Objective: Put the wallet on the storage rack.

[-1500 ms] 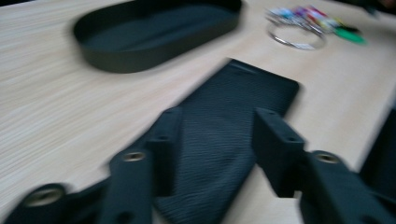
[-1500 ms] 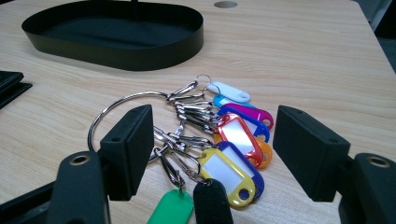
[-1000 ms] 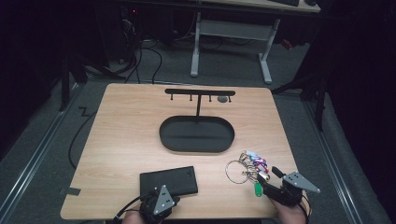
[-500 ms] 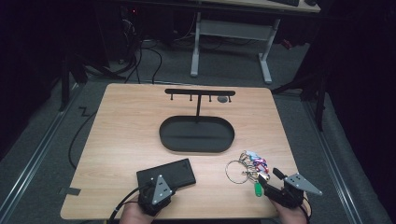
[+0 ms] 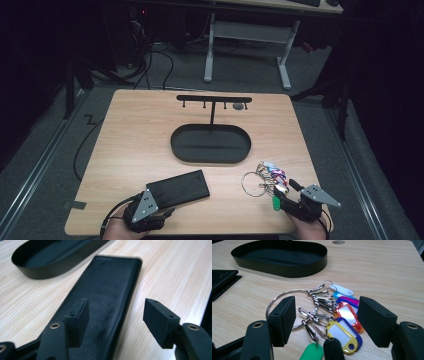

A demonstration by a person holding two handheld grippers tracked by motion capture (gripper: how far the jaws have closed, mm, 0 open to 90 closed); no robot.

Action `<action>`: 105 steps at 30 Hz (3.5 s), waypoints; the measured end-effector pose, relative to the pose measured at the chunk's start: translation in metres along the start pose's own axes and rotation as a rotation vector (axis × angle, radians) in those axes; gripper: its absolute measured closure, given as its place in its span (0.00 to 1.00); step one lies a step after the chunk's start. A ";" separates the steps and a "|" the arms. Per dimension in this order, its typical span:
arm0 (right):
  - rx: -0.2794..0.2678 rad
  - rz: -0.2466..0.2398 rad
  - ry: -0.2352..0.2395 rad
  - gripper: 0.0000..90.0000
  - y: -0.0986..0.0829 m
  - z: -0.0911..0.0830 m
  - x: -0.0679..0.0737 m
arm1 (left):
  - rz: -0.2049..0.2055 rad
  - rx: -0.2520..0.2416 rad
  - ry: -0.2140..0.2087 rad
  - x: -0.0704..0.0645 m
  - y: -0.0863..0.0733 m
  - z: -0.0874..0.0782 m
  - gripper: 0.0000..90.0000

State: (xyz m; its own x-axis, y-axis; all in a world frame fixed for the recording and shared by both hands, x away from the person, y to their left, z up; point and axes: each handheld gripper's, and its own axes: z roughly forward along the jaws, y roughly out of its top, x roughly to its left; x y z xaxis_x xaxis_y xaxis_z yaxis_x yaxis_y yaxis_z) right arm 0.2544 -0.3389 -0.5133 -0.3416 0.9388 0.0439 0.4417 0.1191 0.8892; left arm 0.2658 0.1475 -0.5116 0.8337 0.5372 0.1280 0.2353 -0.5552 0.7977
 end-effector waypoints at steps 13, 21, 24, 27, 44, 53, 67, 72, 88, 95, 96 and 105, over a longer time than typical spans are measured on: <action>-0.004 0.009 -0.008 0.36 0.000 -0.006 0.001 | 0.012 0.017 0.051 0.007 -0.012 0.000 0.46; 0.009 0.009 -0.002 0.36 -0.001 -0.002 -0.002 | 0.053 0.047 0.055 0.005 -0.015 0.009 0.43; 0.014 0.003 0.000 0.36 -0.001 -0.002 -0.002 | 0.115 0.058 0.097 0.000 -0.017 0.011 0.48; 0.015 0.007 0.000 0.36 -0.001 -0.002 -0.001 | 0.162 0.058 0.123 -0.004 -0.019 0.011 0.52; 0.001 0.023 0.005 0.36 -0.001 -0.005 -0.003 | 0.191 0.039 0.141 -0.010 -0.013 0.008 0.85; 0.004 0.032 0.008 0.37 -0.001 -0.004 -0.005 | 0.114 -0.038 0.146 -0.006 -0.007 -0.004 0.89; 0.010 0.019 0.014 0.37 -0.001 -0.002 -0.002 | 0.015 -0.135 0.105 -0.002 0.000 -0.024 0.91; 0.018 0.028 0.016 0.37 -0.002 0.000 -0.001 | -0.006 -0.154 0.087 -0.002 0.003 -0.029 0.91; 0.016 0.023 0.013 0.37 -0.001 -0.002 -0.003 | -0.113 -0.200 0.045 0.002 0.009 -0.039 0.91; 0.024 0.025 0.013 0.37 -0.002 -0.001 -0.003 | -0.126 -0.235 0.011 0.003 0.012 -0.042 0.91; 0.028 0.022 0.012 0.37 -0.002 0.000 -0.003 | -0.124 -0.238 0.008 0.003 0.013 -0.042 0.91; 0.029 0.020 0.000 0.37 -0.005 -0.005 -0.002 | -0.208 -0.259 0.013 0.020 0.003 -0.040 0.92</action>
State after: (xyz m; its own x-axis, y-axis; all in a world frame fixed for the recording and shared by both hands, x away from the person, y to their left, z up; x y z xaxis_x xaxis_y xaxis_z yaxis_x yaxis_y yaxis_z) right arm 0.2490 -0.3434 -0.5156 -0.3326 0.9410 0.0622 0.4727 0.1093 0.8744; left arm 0.2632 0.1821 -0.4827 0.7742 0.6312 -0.0470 0.2634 -0.2538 0.9307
